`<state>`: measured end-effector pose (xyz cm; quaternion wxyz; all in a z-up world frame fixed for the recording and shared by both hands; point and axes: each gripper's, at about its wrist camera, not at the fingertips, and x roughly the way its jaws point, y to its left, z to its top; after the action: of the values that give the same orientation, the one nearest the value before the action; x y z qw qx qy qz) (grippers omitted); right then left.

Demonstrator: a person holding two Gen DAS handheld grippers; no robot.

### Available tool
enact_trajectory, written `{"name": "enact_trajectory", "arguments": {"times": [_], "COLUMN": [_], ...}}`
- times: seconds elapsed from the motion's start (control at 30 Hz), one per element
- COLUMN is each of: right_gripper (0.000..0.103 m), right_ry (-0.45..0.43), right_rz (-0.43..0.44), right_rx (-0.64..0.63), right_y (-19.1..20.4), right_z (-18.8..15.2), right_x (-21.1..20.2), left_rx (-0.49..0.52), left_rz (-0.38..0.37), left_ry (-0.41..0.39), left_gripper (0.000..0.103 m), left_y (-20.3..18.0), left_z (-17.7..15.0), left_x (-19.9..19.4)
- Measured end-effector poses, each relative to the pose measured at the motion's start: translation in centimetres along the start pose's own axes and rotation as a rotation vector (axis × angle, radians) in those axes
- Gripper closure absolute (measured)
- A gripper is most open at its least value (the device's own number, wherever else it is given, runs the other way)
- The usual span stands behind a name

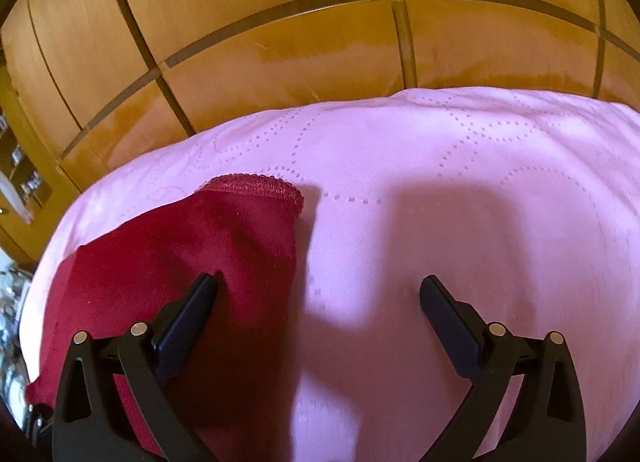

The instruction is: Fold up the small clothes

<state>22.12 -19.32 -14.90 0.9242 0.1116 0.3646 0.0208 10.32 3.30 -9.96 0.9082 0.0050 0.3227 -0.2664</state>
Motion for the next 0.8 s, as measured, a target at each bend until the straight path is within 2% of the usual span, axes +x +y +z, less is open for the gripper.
{"name": "enact_trajectory", "arguments": {"times": [0.07, 0.17, 0.33, 0.43, 0.5, 0.57, 0.6, 0.63, 0.67, 0.8], "right_gripper": [0.003, 0.003, 0.003, 0.003, 0.003, 0.003, 0.003, 0.003, 0.003, 0.003], "right_ry": [-0.002, -0.027, -0.051, -0.053, -0.029, -0.021, -0.025, -0.020, -0.019, -0.011], "right_rz": [-0.007, -0.002, -0.006, -0.004, -0.046, -0.088, -0.087, -0.089, -0.092, -0.028], "right_rx": [0.003, -0.006, -0.059, -0.081, -0.111, -0.136, -0.133, -0.127, -0.118, -0.053], "right_y": [0.1, 0.6, 2.0, 2.6, 2.9, 2.8, 2.5, 2.3, 2.0, 0.7], "right_z": [-0.1, -0.4, -1.1, -1.8, -2.4, -3.1, -3.4, -3.6, -3.8, -3.9], "right_x": [-0.7, -2.6, -4.8, -5.6, -5.3, -4.7, -4.5, -4.1, -3.7, -2.9], "left_rx": [-0.041, -0.099, -0.175, -0.269, -0.316, -0.369, -0.394, -0.437, -0.462, -0.404], "left_rz": [-0.011, 0.016, 0.135, 0.205, 0.246, 0.276, 0.270, 0.226, 0.207, 0.206], "left_ry": [-0.020, -0.071, -0.072, -0.020, 0.019, 0.101, 0.140, 0.170, 0.175, 0.181], "left_gripper": [0.005, 0.005, 0.005, 0.006, 0.006, 0.012, 0.015, 0.014, 0.014, 0.012], "left_y": [0.4, 1.9, 5.1, 7.9, 9.5, 11.2, 11.9, 12.7, 13.1, 13.3], "left_z": [0.4, 1.4, 2.3, 2.2, 1.8, 1.1, 0.5, -0.1, -0.4, 0.0], "left_x": [-1.3, -3.1, -3.4, -2.3, -1.1, 0.5, 1.4, 2.3, 2.7, 3.6]}}
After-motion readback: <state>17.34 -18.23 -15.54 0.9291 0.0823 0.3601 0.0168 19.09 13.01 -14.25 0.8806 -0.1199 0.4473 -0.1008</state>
